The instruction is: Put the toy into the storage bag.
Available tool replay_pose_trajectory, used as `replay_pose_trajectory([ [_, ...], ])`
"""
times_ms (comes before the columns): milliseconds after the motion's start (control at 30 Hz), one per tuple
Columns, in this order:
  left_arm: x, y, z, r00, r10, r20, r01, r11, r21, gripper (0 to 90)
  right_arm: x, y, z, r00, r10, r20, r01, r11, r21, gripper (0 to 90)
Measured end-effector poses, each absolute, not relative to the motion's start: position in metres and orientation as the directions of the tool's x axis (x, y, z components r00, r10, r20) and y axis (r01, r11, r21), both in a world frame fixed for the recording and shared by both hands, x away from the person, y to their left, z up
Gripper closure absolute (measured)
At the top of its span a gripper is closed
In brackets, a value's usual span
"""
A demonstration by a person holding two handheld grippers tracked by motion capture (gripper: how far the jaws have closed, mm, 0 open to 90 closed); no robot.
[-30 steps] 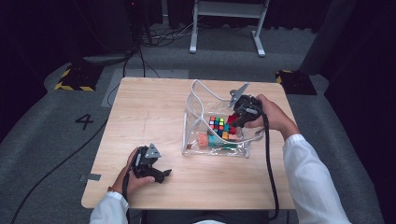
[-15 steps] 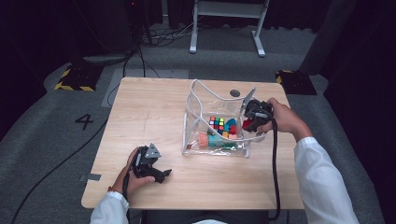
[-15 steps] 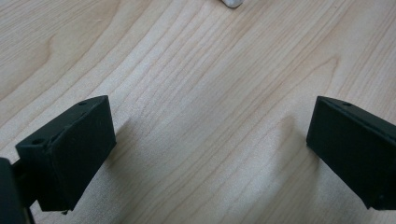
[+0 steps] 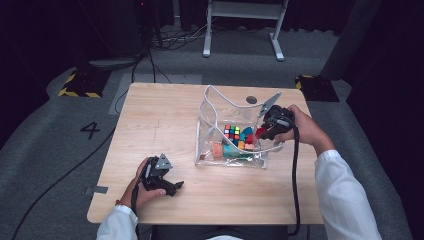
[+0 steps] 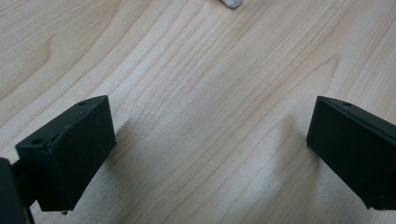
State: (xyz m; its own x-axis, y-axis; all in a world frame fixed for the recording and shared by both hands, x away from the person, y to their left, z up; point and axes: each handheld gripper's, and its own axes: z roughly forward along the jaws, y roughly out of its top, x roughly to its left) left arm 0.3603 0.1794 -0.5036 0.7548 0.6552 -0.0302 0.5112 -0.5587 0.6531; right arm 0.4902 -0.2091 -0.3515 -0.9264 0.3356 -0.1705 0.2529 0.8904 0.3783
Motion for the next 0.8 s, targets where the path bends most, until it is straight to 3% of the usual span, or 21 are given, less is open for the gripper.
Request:
replay_pose_trajectory([
  [267,0.36,0.179,-0.504,0.755,0.655,-0.03,0.511,-0.559,0.653,1.2,0.487,-0.213,-0.349,-0.919,0.366,-0.15,0.263,0.849,0.459,50.5],
  [367,0.36,0.179,-0.504,0.755,0.655,-0.03,0.511,-0.559,0.653,1.2,0.486,-0.215,-0.348,-0.914,0.38,-0.141,0.272,0.833,0.482,43.9],
  [800,0.36,0.179,-0.504,0.755,0.655,-0.03,0.511,-0.559,0.653,1.2,0.471,-0.222,-0.339,-0.865,0.454,-0.214,0.256,0.765,0.591,29.0],
])
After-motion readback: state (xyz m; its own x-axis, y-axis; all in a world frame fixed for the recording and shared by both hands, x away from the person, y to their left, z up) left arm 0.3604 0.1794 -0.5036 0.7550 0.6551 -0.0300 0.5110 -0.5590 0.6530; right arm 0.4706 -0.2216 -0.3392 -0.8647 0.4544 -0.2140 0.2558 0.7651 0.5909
